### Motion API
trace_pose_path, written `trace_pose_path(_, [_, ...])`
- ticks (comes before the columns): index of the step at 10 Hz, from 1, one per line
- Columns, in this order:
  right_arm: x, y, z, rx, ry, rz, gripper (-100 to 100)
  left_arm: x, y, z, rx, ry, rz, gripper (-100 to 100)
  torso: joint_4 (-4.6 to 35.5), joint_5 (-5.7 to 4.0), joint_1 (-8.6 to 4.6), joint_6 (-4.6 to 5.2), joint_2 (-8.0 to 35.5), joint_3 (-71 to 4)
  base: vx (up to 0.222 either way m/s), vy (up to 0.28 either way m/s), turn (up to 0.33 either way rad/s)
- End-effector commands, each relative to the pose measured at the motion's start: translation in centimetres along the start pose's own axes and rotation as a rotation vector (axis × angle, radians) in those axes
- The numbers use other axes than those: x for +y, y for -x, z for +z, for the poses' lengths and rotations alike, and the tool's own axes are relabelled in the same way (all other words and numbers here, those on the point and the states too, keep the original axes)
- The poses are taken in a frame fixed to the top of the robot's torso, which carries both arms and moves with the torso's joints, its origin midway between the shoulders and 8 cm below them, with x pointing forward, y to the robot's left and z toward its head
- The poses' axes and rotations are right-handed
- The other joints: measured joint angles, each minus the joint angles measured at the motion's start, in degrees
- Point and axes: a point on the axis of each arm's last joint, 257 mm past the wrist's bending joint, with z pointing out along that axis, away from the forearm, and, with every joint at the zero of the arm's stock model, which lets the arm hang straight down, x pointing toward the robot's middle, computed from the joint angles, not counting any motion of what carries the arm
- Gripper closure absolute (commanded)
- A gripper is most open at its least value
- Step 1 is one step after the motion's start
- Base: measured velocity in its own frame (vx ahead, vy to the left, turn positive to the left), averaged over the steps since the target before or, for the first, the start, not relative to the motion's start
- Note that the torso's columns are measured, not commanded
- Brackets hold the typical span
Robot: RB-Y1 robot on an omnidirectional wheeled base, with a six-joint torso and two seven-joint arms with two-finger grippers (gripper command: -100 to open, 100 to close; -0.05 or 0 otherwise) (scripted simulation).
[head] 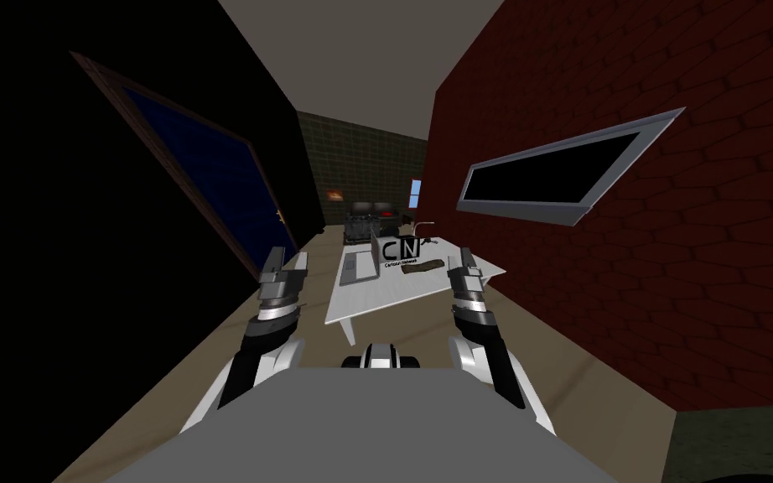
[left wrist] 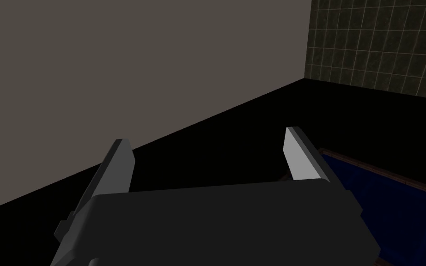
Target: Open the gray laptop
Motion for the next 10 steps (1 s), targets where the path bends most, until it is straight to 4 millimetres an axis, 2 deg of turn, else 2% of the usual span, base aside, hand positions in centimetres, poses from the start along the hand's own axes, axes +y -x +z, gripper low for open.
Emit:
trace_pose_path(1, [0.0, 0.0, 0.0, 0.0, 0.0, 0.0, 0, 1.5, -0.3, 0.0, 0.048, 0.035, 0.024, -100, 0.05, 0.0, 0.01, 0.0, 0.04, -0.05, 0.022, -0.059, -0.011])
trace_pose_path(3, [0.0, 0.0, 0.0, 0.0, 0.0, 0.0, 0, 3.1, -0.2, 0.1, 0.069, 0.071, 0.045, -100, 0.07, 0.01, 0.03, 0.0, 0.07, -0.05, 0.032, -0.071, -0.012])
trace_pose_path(4, [0.0, 0.0, 0.0, 0.0, 0.0, 0.0, 0, 4.9, 0.1, 0.2, 0.081, 0.113, 0.066, -100, 0.07, 0.01, 0.04, 0.0, 0.07, -0.05, 0.048, -0.11, -0.036])
trace_pose_path(10, [0.0, 0.0, 0.0, 0.0, 0.0, 0.0, 0, 11.5, 1.9, 0.2, 0.086, 0.269, 0.138, -100, 0.09, 0.05, 0.16, 0.0, 0.14, -0.01, 0.051, -0.132, -0.02])
